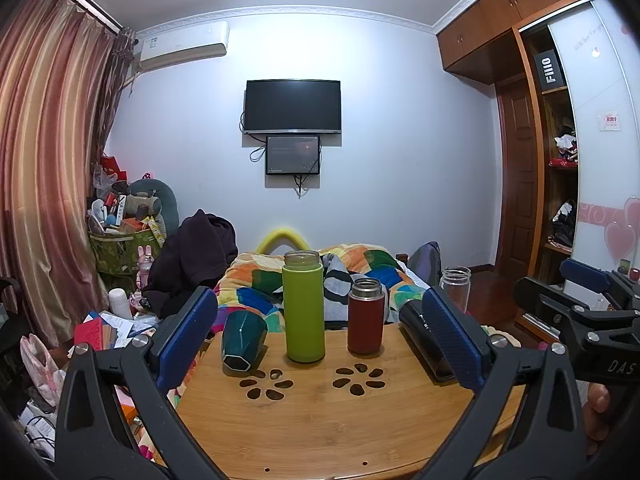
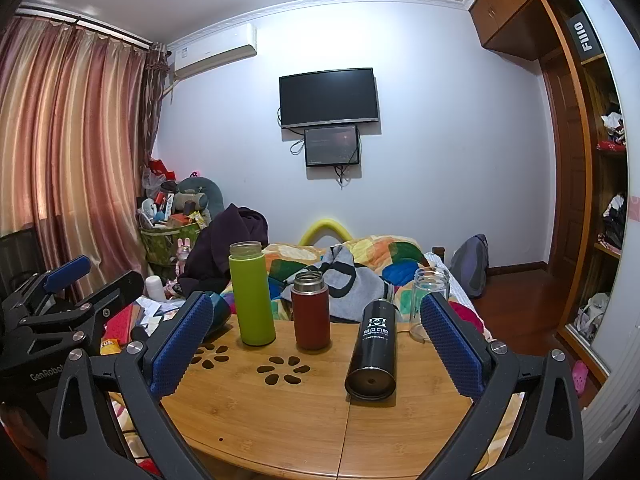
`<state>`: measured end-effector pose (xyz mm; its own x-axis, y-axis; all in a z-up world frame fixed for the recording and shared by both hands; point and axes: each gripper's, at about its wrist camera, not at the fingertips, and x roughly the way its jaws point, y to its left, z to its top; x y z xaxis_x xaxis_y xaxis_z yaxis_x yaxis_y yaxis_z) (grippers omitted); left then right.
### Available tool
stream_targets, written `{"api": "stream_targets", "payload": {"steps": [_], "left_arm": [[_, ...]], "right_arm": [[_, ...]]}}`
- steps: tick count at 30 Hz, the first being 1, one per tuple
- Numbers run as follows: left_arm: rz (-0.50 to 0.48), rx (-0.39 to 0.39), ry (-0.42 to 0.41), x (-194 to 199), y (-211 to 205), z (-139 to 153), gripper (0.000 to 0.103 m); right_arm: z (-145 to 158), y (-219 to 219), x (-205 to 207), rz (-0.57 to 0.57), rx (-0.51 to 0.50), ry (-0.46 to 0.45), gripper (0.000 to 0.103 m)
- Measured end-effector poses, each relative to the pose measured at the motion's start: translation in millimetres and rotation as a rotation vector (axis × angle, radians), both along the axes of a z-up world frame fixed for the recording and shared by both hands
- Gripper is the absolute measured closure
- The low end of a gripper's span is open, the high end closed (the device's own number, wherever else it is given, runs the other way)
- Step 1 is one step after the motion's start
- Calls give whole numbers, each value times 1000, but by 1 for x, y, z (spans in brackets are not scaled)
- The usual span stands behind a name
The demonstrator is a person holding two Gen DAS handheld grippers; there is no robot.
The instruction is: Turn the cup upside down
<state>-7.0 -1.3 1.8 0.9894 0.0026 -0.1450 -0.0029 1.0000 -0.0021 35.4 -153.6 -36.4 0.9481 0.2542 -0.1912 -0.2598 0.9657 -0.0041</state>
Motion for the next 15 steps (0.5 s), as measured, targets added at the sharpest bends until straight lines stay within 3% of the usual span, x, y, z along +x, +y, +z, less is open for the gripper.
{"api": "stream_targets", "payload": {"steps": [15], "left_arm": [[-3,-10,8,0,3,2,0]], "right_arm": [[-1,-1,0,1,2,-1,0]]}}
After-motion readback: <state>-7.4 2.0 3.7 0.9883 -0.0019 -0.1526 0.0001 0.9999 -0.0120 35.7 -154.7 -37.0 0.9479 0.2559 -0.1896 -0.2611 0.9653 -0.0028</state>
